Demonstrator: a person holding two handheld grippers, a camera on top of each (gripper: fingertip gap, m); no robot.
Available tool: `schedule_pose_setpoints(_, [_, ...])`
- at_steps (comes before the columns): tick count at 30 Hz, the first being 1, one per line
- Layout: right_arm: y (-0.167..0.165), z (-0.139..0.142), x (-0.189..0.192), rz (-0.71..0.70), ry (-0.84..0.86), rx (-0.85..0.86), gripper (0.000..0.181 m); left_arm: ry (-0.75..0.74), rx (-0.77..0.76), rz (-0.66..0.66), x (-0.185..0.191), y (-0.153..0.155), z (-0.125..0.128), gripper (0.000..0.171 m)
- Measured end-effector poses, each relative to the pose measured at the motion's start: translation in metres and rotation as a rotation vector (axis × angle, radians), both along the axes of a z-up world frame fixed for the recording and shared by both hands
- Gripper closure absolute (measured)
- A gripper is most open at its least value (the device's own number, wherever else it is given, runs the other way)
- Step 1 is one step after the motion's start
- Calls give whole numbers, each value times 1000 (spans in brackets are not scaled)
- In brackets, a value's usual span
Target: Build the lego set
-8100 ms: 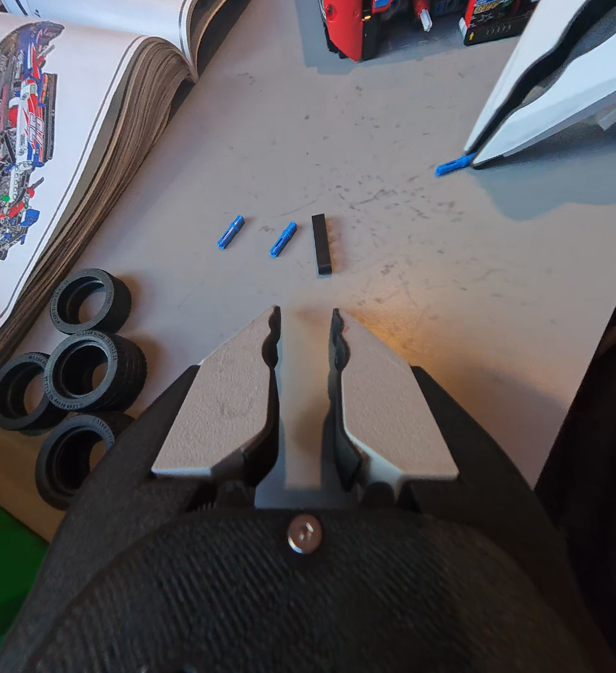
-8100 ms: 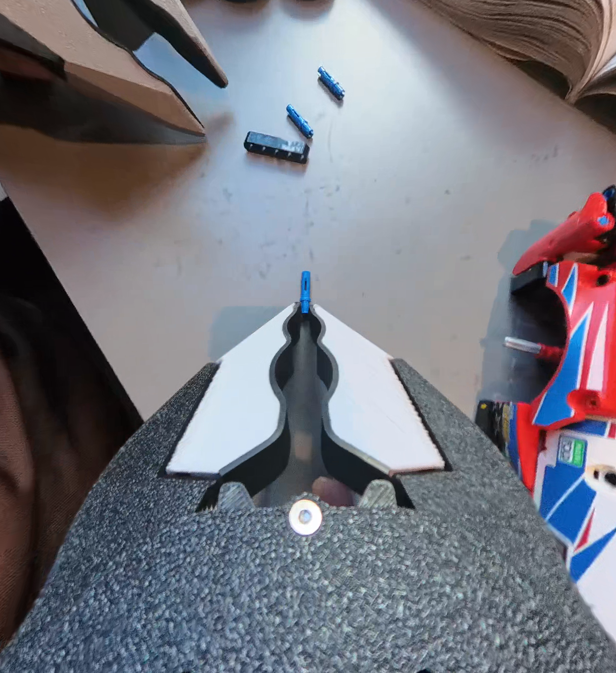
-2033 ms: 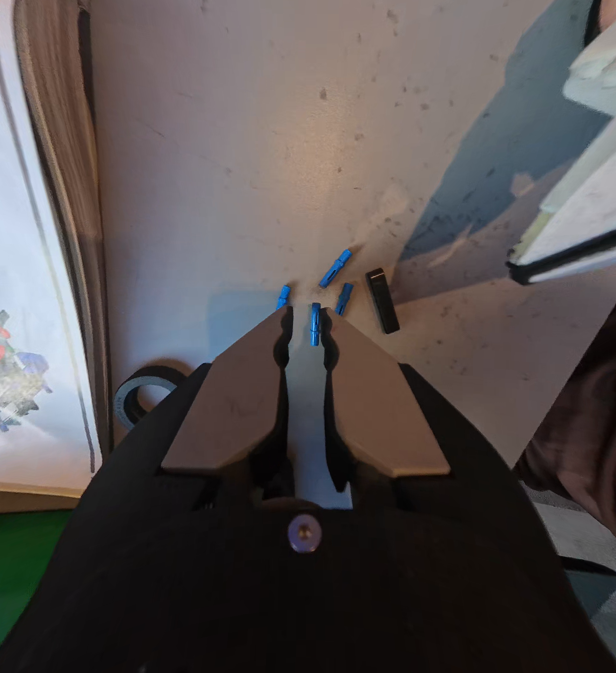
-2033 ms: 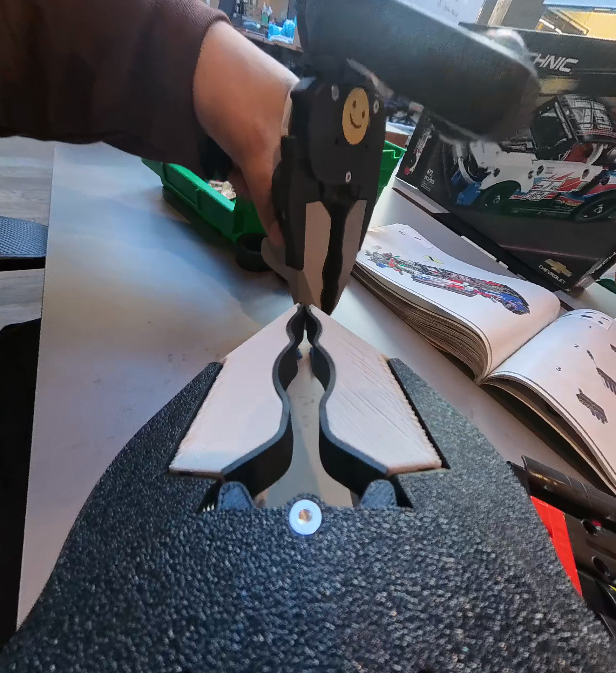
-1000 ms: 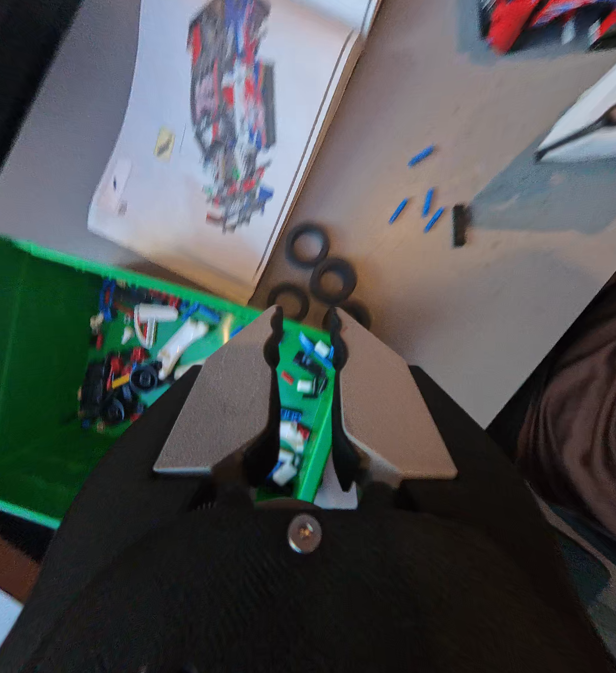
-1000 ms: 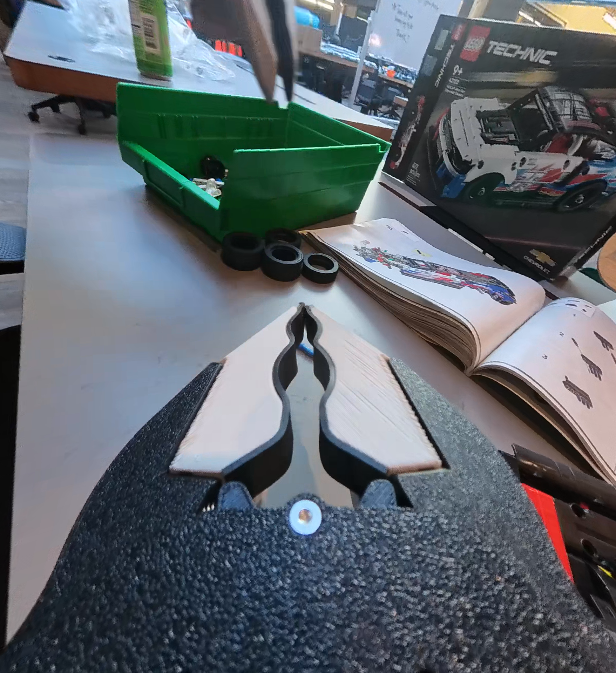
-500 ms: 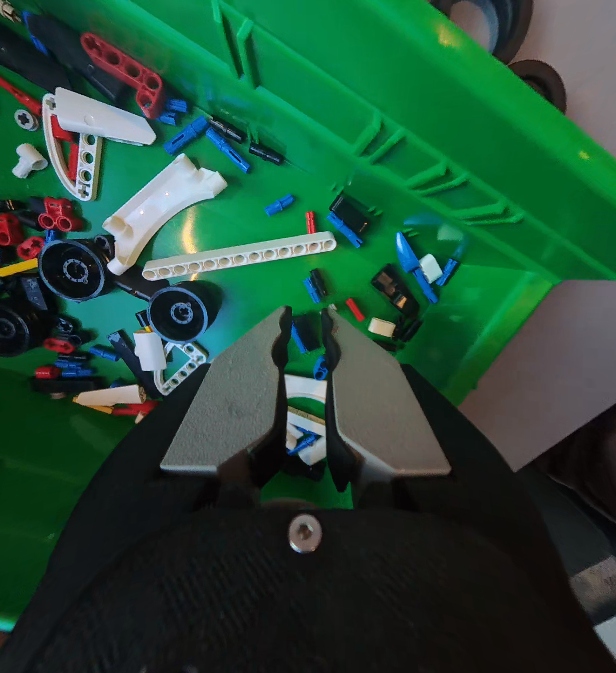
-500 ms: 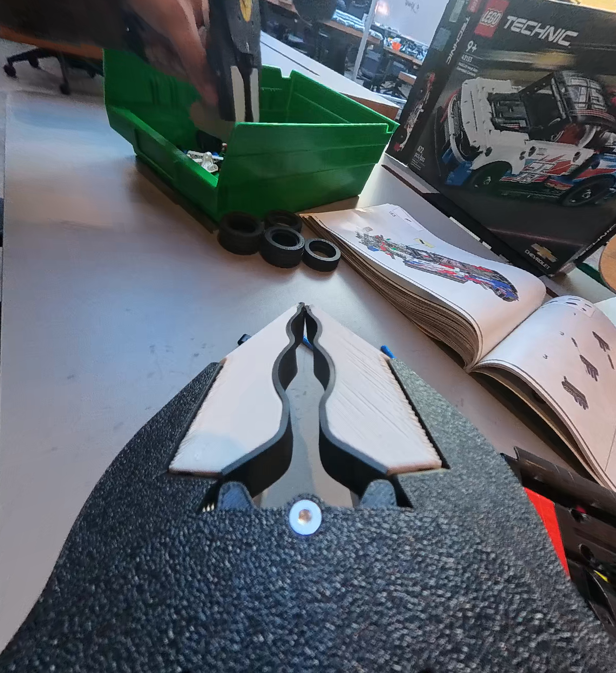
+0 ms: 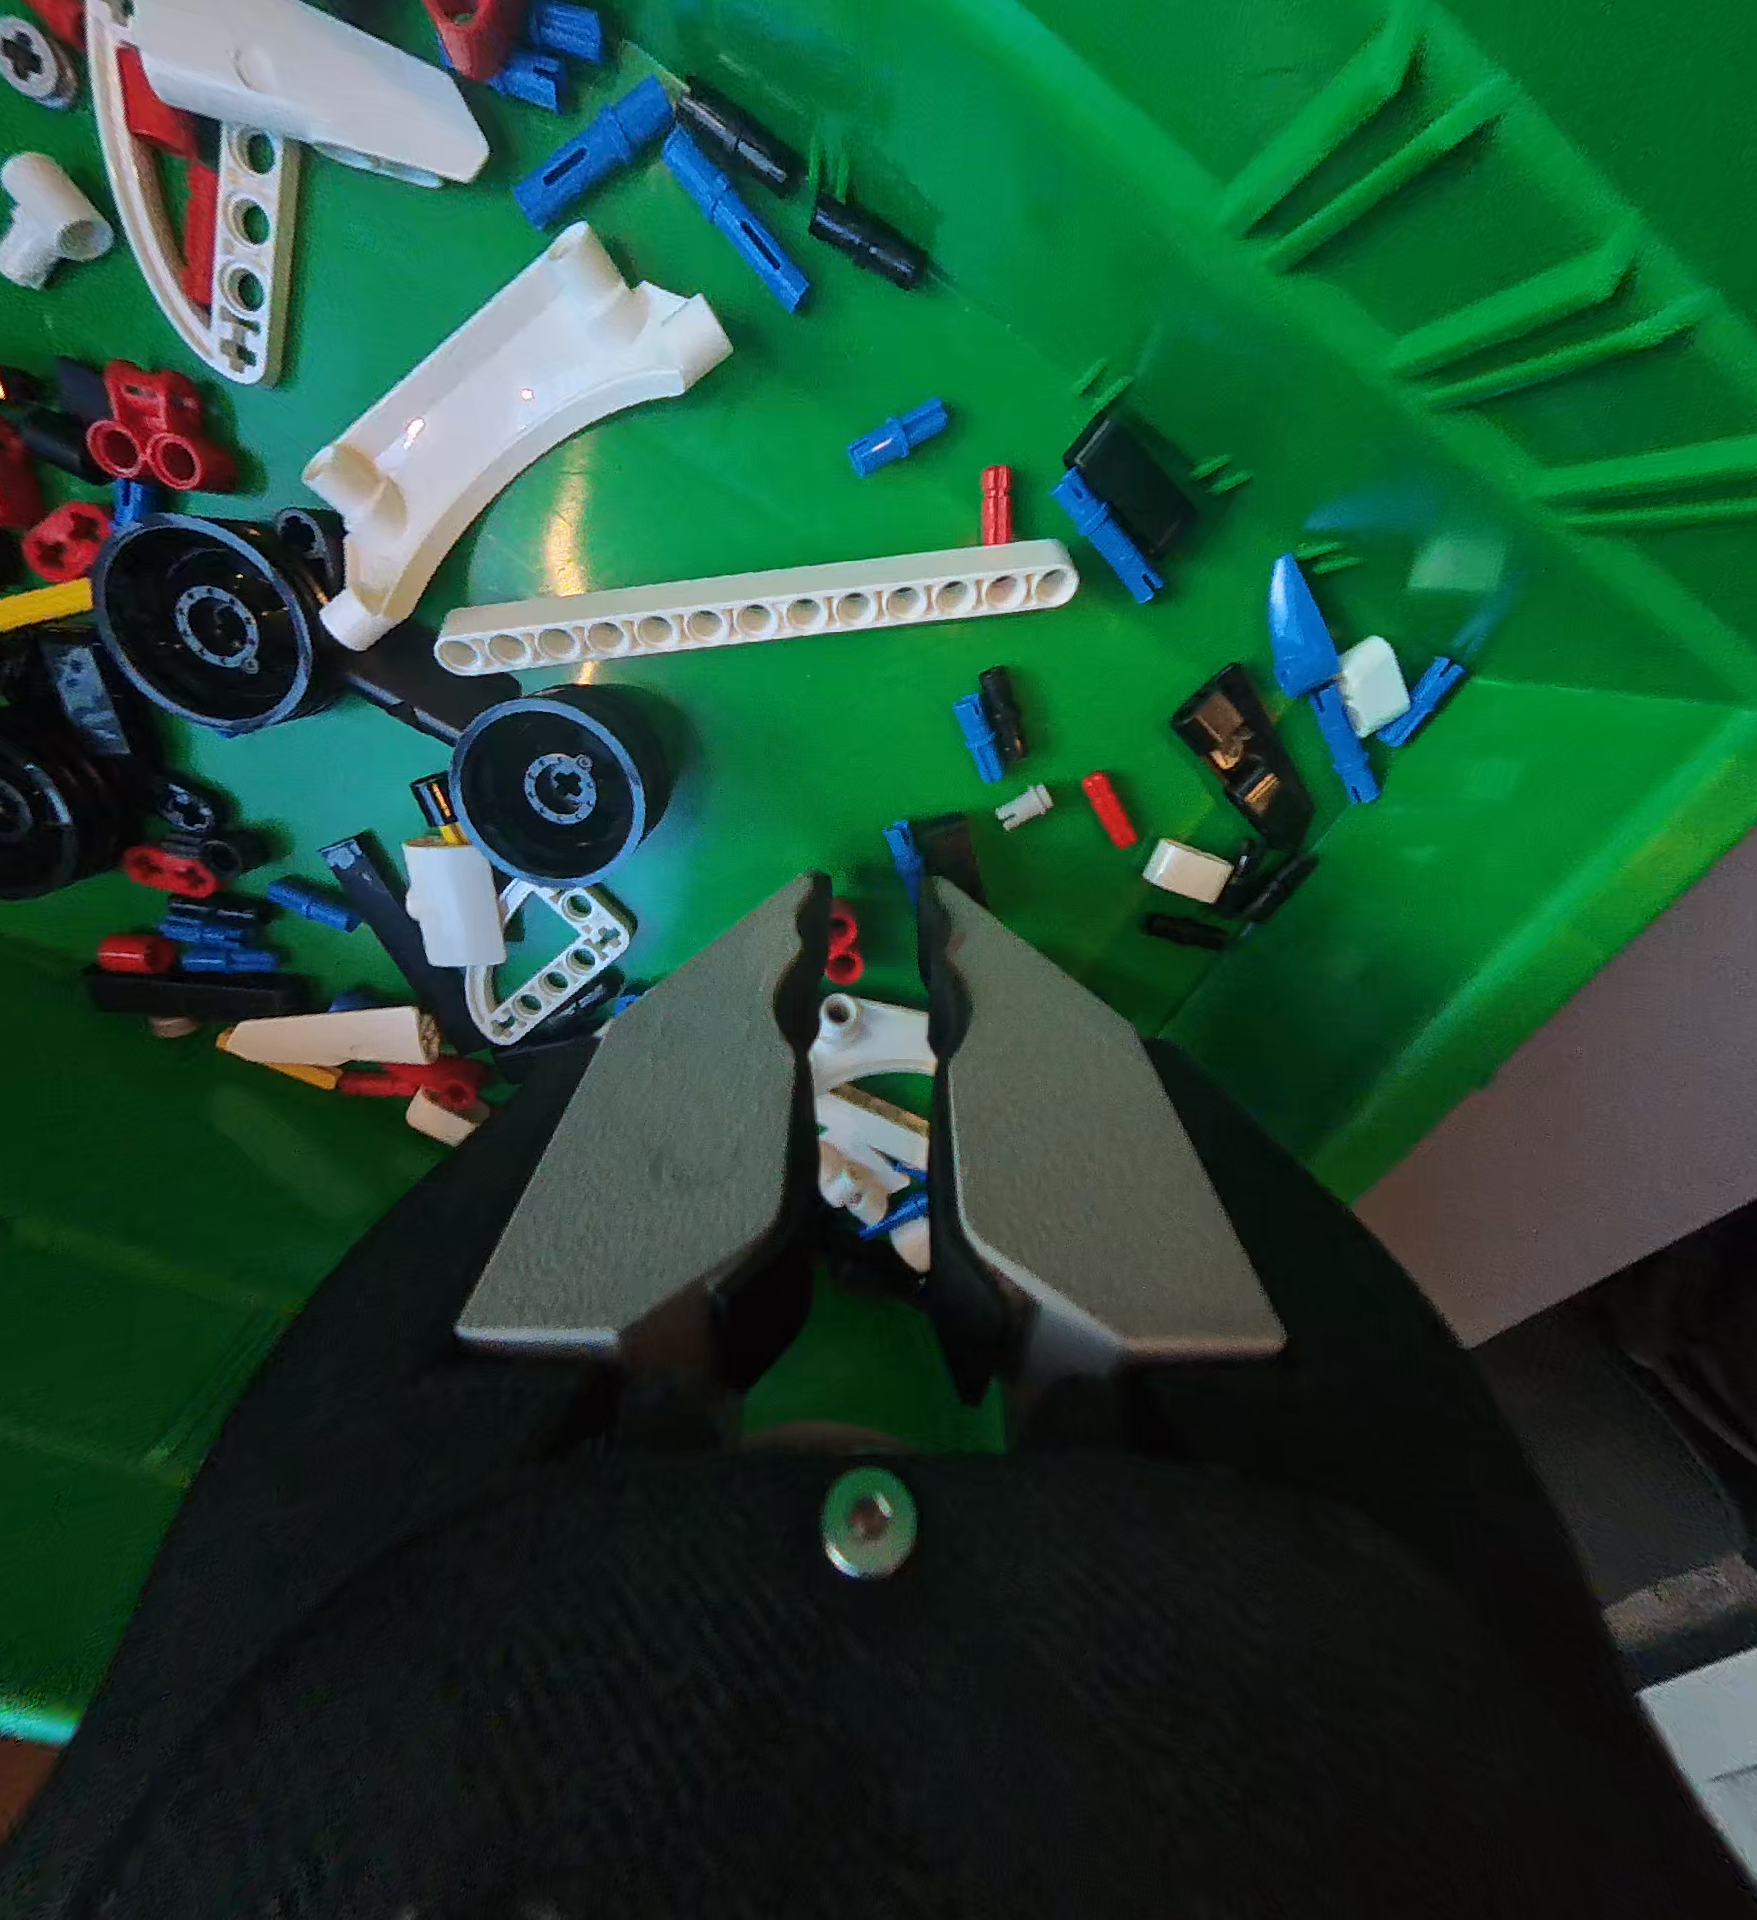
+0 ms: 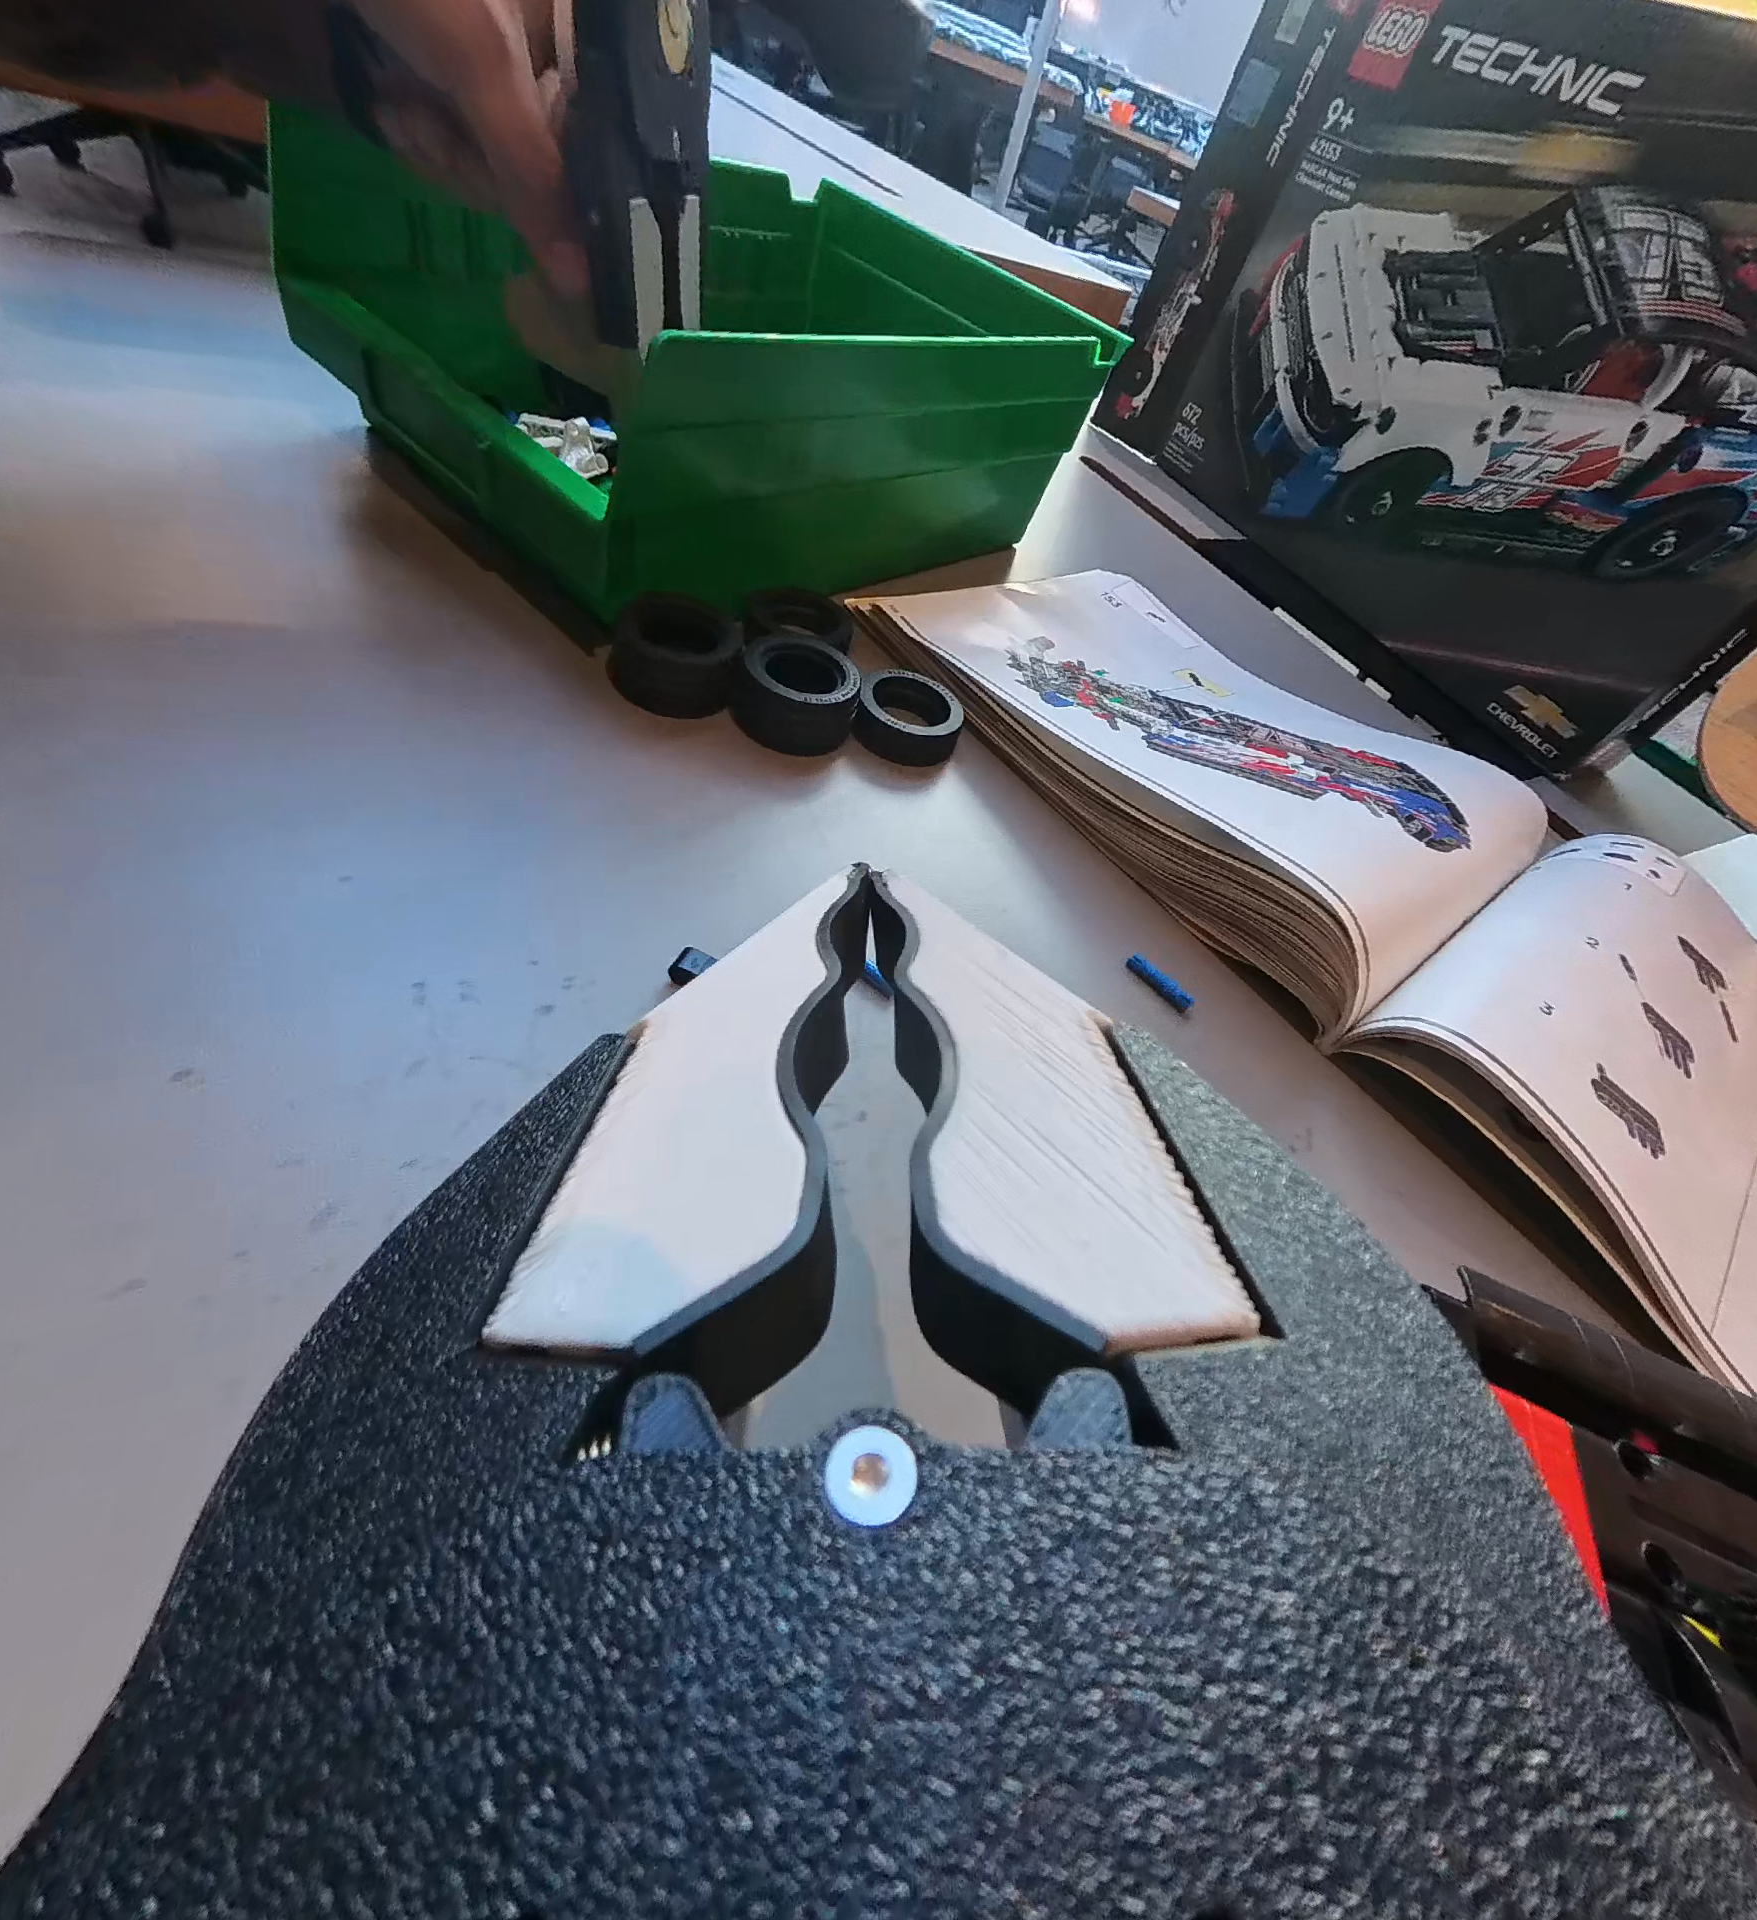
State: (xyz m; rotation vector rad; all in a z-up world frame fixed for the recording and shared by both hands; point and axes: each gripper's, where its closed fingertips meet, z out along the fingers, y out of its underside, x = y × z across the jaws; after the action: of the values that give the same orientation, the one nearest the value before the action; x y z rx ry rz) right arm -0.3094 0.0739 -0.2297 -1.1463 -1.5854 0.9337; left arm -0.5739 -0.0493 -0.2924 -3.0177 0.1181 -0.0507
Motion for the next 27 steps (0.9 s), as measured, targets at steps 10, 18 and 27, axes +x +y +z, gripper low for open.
schedule_pose_setpoints(10, [-1, 0, 0, 3, 1, 6, 181, 42, -6, -28, -2, 2, 1, 170])
schedule_pose_setpoints(18, [-1, 0, 0, 2, 0, 13, 181, 120, 275, -61, 21, 45, 81, 171])
schedule_pose_setpoints(27, [-3, 0, 1, 5, 8, 26, 181, -62, 324, -446, 194, 129, 72, 170])
